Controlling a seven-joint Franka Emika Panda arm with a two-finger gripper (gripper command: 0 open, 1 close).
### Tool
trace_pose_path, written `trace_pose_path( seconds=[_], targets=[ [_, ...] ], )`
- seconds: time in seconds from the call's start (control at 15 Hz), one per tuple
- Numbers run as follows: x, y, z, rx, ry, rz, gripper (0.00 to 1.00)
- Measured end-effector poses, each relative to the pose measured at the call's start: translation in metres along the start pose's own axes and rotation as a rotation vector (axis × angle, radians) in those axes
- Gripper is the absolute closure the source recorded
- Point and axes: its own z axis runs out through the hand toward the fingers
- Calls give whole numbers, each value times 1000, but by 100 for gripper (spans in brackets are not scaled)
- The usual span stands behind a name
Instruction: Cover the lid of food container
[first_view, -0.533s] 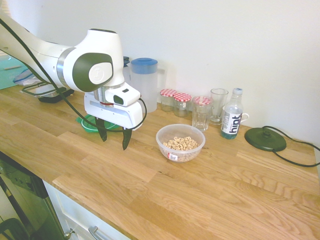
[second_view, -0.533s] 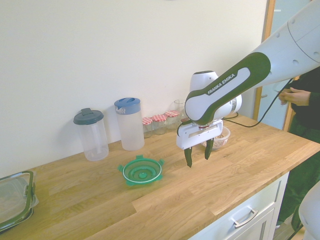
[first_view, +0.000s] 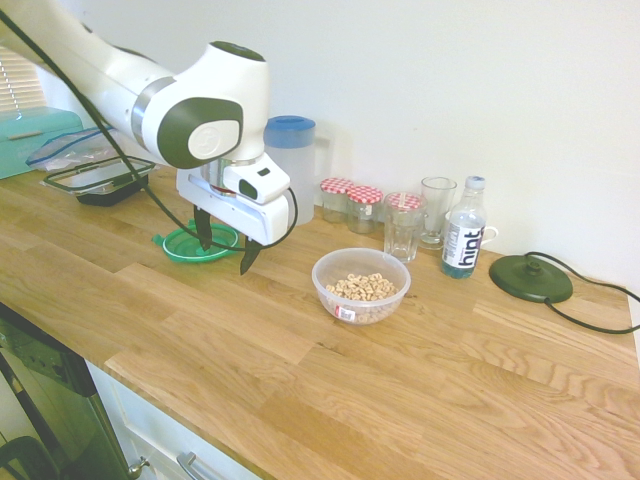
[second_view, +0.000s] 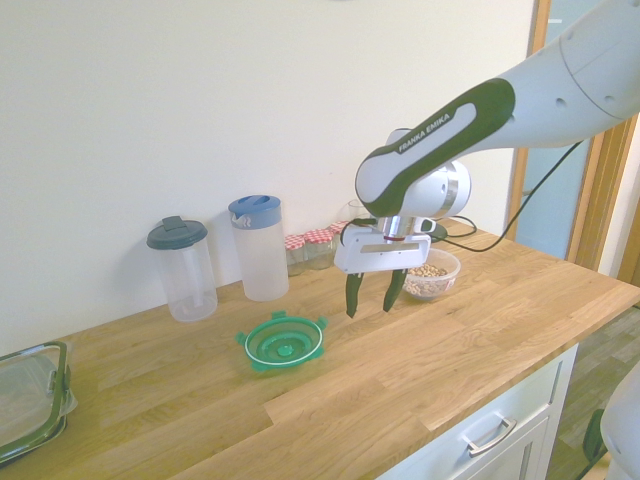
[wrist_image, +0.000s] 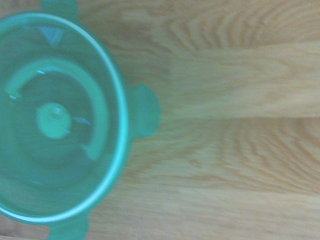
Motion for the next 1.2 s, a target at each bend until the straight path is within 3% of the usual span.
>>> trace_pose_path(
  seconds=[0.33,0.93,1.2],
  targets=[
    [38,-21,27,90,-158,14,0],
    [52,-68,75,158,-247,21,0],
    [59,-67,90,209,-304,64,0]
  ],
)
